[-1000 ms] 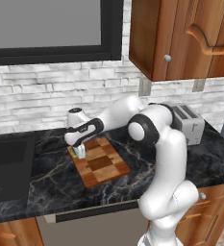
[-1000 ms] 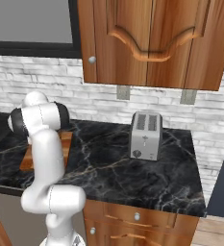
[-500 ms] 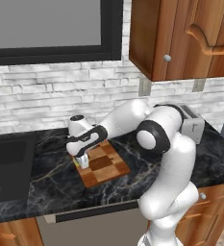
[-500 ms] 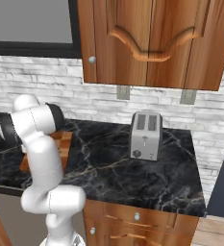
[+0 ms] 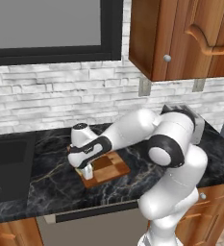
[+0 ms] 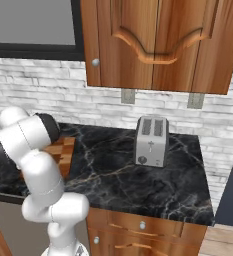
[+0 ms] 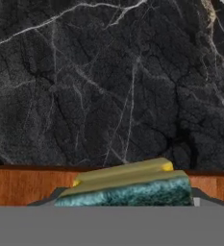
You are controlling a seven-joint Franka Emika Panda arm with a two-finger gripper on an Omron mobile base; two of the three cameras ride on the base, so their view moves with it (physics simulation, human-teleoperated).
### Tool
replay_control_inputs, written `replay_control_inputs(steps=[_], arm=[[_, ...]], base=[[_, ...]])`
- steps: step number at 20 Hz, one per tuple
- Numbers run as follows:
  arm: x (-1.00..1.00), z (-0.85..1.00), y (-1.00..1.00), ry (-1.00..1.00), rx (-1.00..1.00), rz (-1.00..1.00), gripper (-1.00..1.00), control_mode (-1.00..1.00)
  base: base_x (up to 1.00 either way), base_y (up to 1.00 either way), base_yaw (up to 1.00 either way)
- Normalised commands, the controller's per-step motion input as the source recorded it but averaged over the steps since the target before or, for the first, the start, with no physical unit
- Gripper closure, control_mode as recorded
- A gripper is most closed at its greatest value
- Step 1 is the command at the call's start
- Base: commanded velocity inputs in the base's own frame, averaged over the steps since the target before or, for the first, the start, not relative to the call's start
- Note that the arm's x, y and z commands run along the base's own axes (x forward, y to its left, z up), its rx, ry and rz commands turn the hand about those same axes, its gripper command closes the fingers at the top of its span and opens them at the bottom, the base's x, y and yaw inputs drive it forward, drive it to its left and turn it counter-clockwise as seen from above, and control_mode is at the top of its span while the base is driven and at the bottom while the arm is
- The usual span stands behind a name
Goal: Pick up the sponge from the counter and clean the cutting board by briefly scrubbing or pressing down on the cutting board. Once finished, release the sponge.
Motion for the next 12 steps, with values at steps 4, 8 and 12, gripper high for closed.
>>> replay_control_inputs(steps=[4, 8, 12], arm=[[-0.85, -0.17, -0.17, 0.06, 0.00, 0.00, 1.00, -1.00], [-0.80, -0.19, -0.15, 0.14, 0.00, 0.00, 1.00, -1.00], [-0.71, -0.19, -0.25, 0.14, 0.00, 0.00, 1.00, -1.00]], base=[[0.00, 0.00, 0.00], [0.00, 0.00, 0.00], [0.00, 0.00, 0.00]])
